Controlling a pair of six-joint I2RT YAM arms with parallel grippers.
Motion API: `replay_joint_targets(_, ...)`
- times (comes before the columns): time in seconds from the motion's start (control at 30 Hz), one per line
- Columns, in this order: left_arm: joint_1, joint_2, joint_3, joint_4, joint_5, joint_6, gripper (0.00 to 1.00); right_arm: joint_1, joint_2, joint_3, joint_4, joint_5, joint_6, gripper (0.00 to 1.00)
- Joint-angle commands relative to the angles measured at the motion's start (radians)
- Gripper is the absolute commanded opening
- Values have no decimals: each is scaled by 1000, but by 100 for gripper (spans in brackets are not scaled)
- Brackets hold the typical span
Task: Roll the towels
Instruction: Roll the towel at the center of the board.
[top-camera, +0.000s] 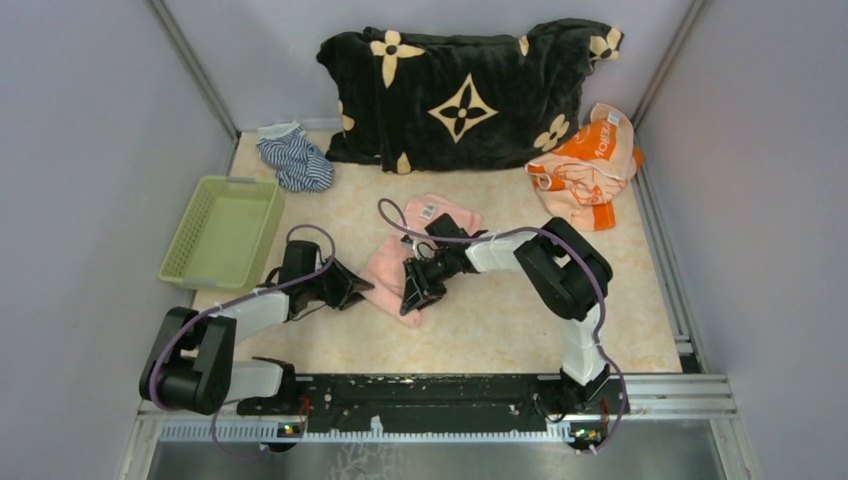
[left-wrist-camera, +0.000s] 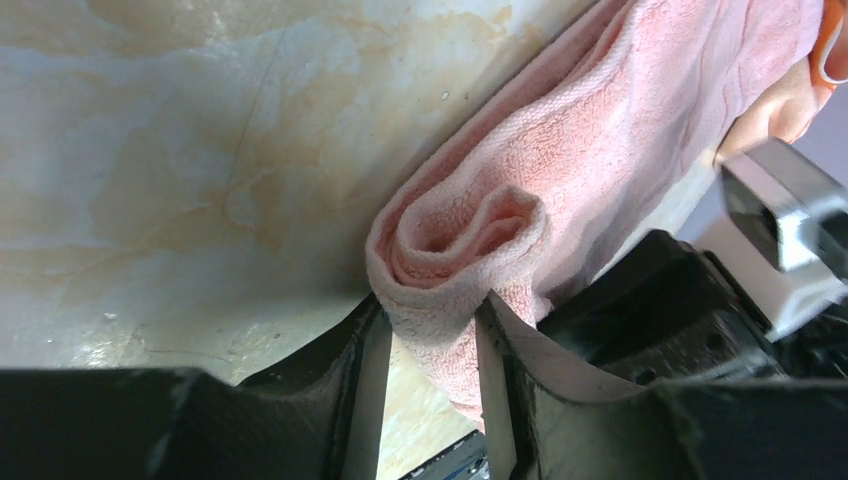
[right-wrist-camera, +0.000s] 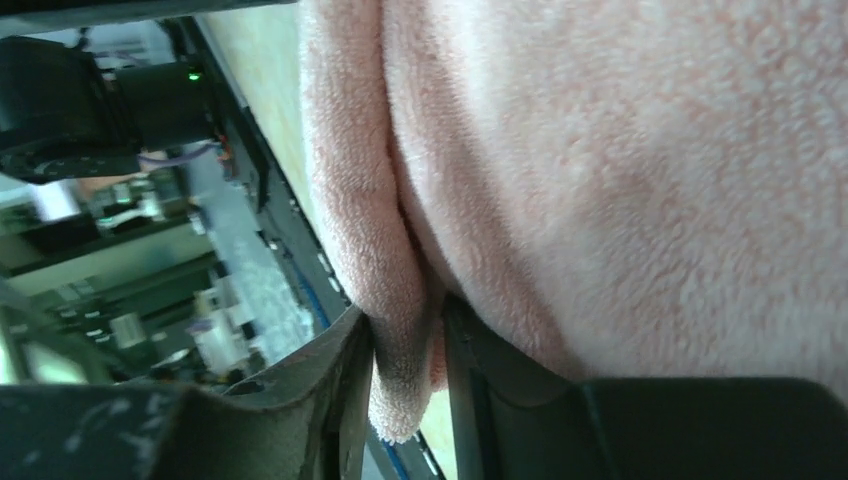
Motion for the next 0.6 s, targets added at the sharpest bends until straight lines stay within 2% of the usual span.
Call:
replay_joint_targets(0.0,0,26,-6,-147,-110,13,40,46,-126,79,-199,301,-179,35)
replay_joint_targets(0.17,0,7,2,-207,-138,11,36,142,-259,112,-299,593,-280,41)
replay_joint_targets(0.37,0,27,30,-222,-133,10,36,342,-319,145,-316,989,-414,44)
replay_joint_targets(0.57,0,34,41,-231,-128,9,36,470,-301,156,-264,1091,-489,44)
